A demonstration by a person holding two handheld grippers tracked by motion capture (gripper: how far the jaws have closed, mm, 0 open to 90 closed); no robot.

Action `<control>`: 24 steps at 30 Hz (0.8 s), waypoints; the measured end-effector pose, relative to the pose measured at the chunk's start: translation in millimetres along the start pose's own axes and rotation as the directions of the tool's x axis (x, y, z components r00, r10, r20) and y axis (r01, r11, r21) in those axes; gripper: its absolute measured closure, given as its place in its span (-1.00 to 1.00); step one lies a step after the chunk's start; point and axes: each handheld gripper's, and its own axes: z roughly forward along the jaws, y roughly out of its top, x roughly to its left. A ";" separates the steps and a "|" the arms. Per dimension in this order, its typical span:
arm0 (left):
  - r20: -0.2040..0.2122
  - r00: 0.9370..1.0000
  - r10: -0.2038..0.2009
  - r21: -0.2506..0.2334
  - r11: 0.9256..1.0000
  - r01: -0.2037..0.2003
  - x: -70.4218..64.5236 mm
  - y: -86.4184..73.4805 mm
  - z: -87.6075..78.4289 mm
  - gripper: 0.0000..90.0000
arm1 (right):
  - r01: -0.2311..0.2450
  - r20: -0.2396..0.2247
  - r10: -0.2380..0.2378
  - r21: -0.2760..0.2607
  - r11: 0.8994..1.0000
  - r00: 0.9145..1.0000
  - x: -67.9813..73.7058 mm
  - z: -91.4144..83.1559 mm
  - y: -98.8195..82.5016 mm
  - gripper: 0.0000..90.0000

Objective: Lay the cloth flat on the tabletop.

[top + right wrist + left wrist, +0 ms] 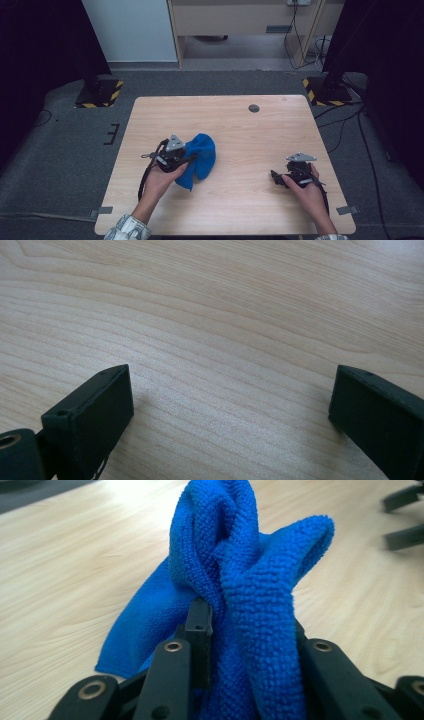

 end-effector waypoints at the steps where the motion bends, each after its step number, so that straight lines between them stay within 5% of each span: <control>1: 0.024 1.000 0.013 -0.001 1.000 -0.013 -8.6 4.0 3.9 0.51 | -0.001 0.001 0.001 -0.001 1.000 1.000 0.0 0.2 0.2 -0.91; 13: 0.092 0.993 0.070 0.010 0.997 -0.071 -36.2 25.2 27.6 0.51 | -0.003 0.002 0.003 0.000 1.000 1.000 0.3 0.4 0.3 -0.92; 16: 0.167 0.985 0.041 0.008 0.999 -0.043 -46.0 27.4 35.8 0.50 | 0.000 -0.001 0.000 0.001 1.000 1.000 0.4 0.7 0.6 -0.92; 24: 0.166 0.983 0.084 0.058 0.994 -0.094 -56.8 25.1 66.3 0.50 | -0.002 0.001 0.002 0.001 1.000 1.000 0.7 0.7 0.5 -0.92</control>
